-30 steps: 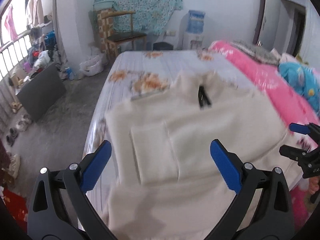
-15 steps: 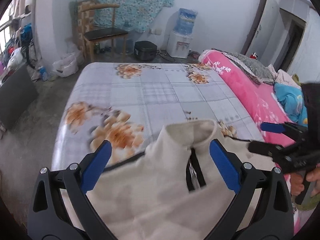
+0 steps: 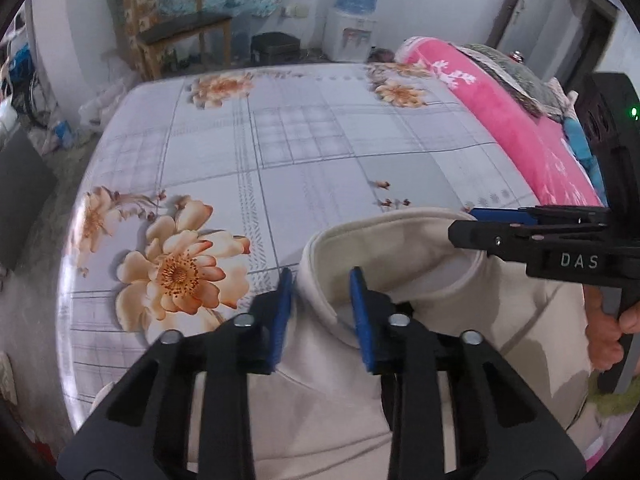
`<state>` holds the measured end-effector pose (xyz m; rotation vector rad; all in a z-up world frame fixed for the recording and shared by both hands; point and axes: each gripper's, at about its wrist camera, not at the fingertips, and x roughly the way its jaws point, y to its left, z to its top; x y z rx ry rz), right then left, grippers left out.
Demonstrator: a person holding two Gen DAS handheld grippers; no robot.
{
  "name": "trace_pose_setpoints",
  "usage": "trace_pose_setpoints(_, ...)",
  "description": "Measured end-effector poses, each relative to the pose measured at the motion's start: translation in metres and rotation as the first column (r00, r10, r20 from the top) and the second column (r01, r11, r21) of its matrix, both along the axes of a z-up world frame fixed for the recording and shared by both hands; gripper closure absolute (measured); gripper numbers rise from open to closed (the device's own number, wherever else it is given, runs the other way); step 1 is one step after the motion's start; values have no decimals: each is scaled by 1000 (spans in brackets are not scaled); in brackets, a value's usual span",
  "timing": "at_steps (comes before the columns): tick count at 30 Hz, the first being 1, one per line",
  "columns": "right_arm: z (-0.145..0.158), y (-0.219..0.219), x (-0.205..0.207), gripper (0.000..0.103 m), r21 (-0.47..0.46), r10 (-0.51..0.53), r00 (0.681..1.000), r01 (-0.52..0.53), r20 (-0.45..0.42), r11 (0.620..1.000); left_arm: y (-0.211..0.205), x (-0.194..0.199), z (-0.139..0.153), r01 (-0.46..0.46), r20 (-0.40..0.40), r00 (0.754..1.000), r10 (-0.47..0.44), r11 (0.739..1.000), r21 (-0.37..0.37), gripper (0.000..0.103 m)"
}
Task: Fold large clothes
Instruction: 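Move both tools to the jacket collar and close them on it, then fold the held collar down onto the jacket body and open both tools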
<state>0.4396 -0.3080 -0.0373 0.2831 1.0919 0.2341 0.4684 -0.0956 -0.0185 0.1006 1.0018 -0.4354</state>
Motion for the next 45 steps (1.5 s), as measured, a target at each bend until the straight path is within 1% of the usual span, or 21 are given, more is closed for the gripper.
trace_pose_setpoints(1, 4, 2, -5, 84, -5, 11, 1000, -11, 9, 1000, 0, -6, 4, 10, 9, 1000, -10, 1000, 1, 84)
trace_pose_setpoints(2, 9, 4, -9, 89, -17, 23, 1000, -22, 19, 1000, 2, -12, 9, 19, 18, 1000, -19, 1000, -3, 87)
trace_pose_setpoints(5, 27, 11, -31, 92, -56, 54, 997, -51, 58, 997, 6, -33, 26, 41, 56, 998, -40, 999, -5, 93)
trace_pose_setpoints(9, 50, 16, -74, 93, -89, 94, 989, -84, 113, 992, 11, -68, 44, 96, 103, 990, -96, 995, 9, 95)
trace_pose_setpoints(13, 60, 24, -121, 93, -134, 143, 979, -124, 147, 983, 16, -112, 53, 164, 132, 977, -167, 986, 33, 95)
trace_pose_setpoints(17, 50, 35, -162, 94, -199, 189, 970, -157, 154, 967, 19, -156, 45, 221, 136, 963, -231, 971, 88, 95)
trace_pose_setpoints(21, 12, 42, -188, 94, -243, 199, 975, -171, 98, 955, 25, -175, 21, 221, 83, 969, -231, 969, 112, 92)
trace_pose_setpoints(23, -7, 45, -194, 90, -297, 188, 980, -162, 63, 941, 31, -178, 6, 203, 39, 977, -209, 971, 124, 89)
trace_pose_setpoints(25, -18, 42, -201, 86, -296, 175, 984, -160, 26, 942, 40, -180, 2, 195, 16, 980, -198, 975, 108, 85)
trace_pose_setpoints(26, -18, 39, -204, 78, -284, 168, 986, -157, 17, 946, 47, -184, 6, 193, 16, 981, -195, 978, 82, 82)
trace_pose_setpoints(27, -13, 34, -210, 75, -267, 165, 986, -153, 22, 951, 53, -189, 11, 196, 28, 980, -198, 979, 59, 81)
trace_pose_setpoints(28, -7, 31, -216, 70, -258, 163, 986, -148, 38, 955, 58, -192, 14, 199, 41, 979, -201, 979, 45, 77)
trace_pose_setpoints(29, 6, 26, -223, 68, -247, 168, 983, -147, 68, 958, 64, -196, 22, 203, 63, 977, -204, 979, 25, 72)
trace_pose_setpoints(31, 25, 23, -233, 68, -218, 178, 977, -150, 116, 964, 77, -202, 39, 212, 118, 971, -206, 977, -35, 69)
trace_pose_setpoints(32, 35, 21, -234, 68, -199, 180, 973, -151, 142, 968, 81, -202, 47, 209, 142, 970, -198, 976, -67, 68)
trace_pose_setpoints(34, 58, 20, -230, 68, -144, 174, 963, -146, 207, 979, 82, -195, 55, 183, 163, 973, -166, 979, -94, 68)
trace_pose_setpoints(37, 69, 28, -207, 68, -107, 149, 955, -125, 257, 986, 69, -174, 57, 119, 165, 981, -100, 987, -108, 68)
trace_pose_setpoints(39, 63, 40, -185, 68, -79, 152, 955, -136, 253, 988, 53, -155, 46, 77, 148, 987, -65, 994, -75, 68)
trace_pose_setpoints(40, 56, 49, -175, 68, -85, 159, 956, -143, 245, 986, 47, -148, 38, 61, 129, 990, -52, 996, -61, 68)
trace_pose_setpoints(43, 25, 75, -155, 68, -165, 202, 956, -169, 212, 972, 31, -132, 6, 45, 56, 997, -45, 999, 6, 68)
trace_pose_setpoints(45, -7, 88, -146, 68, -211, 239, 959, -204, 152, 956, 29, -132, -15, 40, 11, 999, -41, 998, 46, 68)
